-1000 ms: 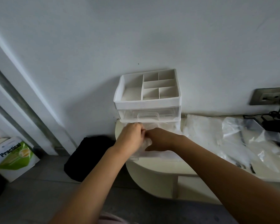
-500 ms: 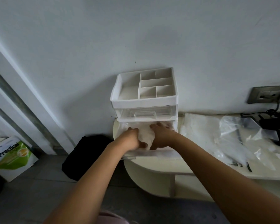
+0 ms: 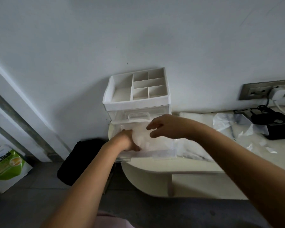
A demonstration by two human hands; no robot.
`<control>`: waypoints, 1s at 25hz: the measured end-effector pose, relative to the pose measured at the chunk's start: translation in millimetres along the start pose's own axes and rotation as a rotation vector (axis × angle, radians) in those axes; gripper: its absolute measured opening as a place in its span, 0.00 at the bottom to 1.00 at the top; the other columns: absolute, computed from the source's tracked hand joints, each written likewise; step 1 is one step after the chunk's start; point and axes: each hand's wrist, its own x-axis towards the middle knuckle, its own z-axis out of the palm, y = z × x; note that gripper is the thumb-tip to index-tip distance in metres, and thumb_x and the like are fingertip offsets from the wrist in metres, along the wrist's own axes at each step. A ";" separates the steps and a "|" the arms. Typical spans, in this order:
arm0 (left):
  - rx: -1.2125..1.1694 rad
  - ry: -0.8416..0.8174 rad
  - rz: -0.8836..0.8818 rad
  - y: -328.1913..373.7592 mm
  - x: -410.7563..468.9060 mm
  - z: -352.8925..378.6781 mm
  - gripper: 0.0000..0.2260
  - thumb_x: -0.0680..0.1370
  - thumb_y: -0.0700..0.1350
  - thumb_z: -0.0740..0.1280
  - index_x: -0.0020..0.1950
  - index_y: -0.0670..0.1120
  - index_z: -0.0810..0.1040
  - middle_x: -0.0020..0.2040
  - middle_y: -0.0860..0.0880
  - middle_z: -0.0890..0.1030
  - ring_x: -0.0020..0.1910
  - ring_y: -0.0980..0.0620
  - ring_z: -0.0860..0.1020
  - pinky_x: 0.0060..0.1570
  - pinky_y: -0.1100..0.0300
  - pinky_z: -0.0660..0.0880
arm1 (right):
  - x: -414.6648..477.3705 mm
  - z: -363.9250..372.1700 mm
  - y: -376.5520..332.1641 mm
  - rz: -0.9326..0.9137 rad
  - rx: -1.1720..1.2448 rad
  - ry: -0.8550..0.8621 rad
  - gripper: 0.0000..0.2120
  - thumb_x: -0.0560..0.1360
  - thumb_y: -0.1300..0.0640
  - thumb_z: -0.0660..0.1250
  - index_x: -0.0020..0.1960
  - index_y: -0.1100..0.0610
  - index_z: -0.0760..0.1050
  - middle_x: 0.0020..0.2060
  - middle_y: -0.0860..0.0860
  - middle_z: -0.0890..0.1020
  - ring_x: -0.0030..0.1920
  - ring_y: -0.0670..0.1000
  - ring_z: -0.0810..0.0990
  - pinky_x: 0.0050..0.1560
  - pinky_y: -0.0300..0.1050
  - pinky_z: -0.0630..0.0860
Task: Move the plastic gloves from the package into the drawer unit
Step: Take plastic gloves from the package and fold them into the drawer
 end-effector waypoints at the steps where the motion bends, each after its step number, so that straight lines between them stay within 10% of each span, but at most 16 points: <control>1: -0.027 0.021 -0.006 0.1 -4.0 -1.4 0.26 0.73 0.49 0.71 0.68 0.45 0.70 0.63 0.46 0.75 0.59 0.46 0.74 0.56 0.57 0.71 | -11.7 -12.0 4.2 -0.020 -0.009 0.030 0.14 0.76 0.54 0.66 0.61 0.52 0.77 0.55 0.46 0.80 0.56 0.46 0.77 0.54 0.36 0.69; 7: -0.225 0.478 0.168 31.2 -30.1 -13.4 0.10 0.76 0.49 0.69 0.45 0.42 0.81 0.46 0.46 0.83 0.45 0.48 0.80 0.47 0.55 0.76 | -61.3 -75.8 75.9 0.160 -0.142 0.174 0.12 0.75 0.49 0.66 0.39 0.55 0.80 0.30 0.48 0.80 0.30 0.44 0.78 0.36 0.37 0.73; 12: -0.331 0.594 0.482 107.7 -47.6 -5.1 0.19 0.77 0.54 0.65 0.30 0.45 0.73 0.28 0.49 0.75 0.29 0.50 0.75 0.35 0.56 0.72 | -86.3 -102.1 167.7 0.458 -0.346 0.353 0.18 0.77 0.45 0.63 0.37 0.58 0.78 0.30 0.51 0.77 0.31 0.48 0.74 0.34 0.40 0.68; 16: -0.408 0.460 0.613 160.4 -32.8 25.9 0.14 0.76 0.55 0.67 0.40 0.45 0.78 0.42 0.49 0.81 0.44 0.52 0.78 0.47 0.57 0.74 | -104.5 -106.5 221.8 0.584 -0.489 0.259 0.13 0.75 0.45 0.66 0.44 0.56 0.78 0.42 0.50 0.78 0.40 0.48 0.73 0.38 0.38 0.65; 20: -0.415 0.303 0.622 204.3 -9.8 64.9 0.11 0.77 0.52 0.67 0.52 0.45 0.79 0.57 0.48 0.78 0.57 0.51 0.75 0.55 0.62 0.69 | -120.8 -100.6 245.2 0.636 -0.325 0.177 0.20 0.72 0.42 0.67 0.31 0.52 0.66 0.30 0.50 0.72 0.31 0.46 0.70 0.32 0.36 0.65; 25: -0.239 0.095 0.506 232.6 17.8 102.8 0.27 0.80 0.53 0.61 0.76 0.46 0.59 0.78 0.46 0.56 0.77 0.49 0.53 0.75 0.46 0.48 | -119.2 -89.1 264.1 0.621 -0.398 0.214 0.23 0.75 0.39 0.61 0.40 0.59 0.77 0.39 0.53 0.78 0.40 0.50 0.75 0.37 0.38 0.66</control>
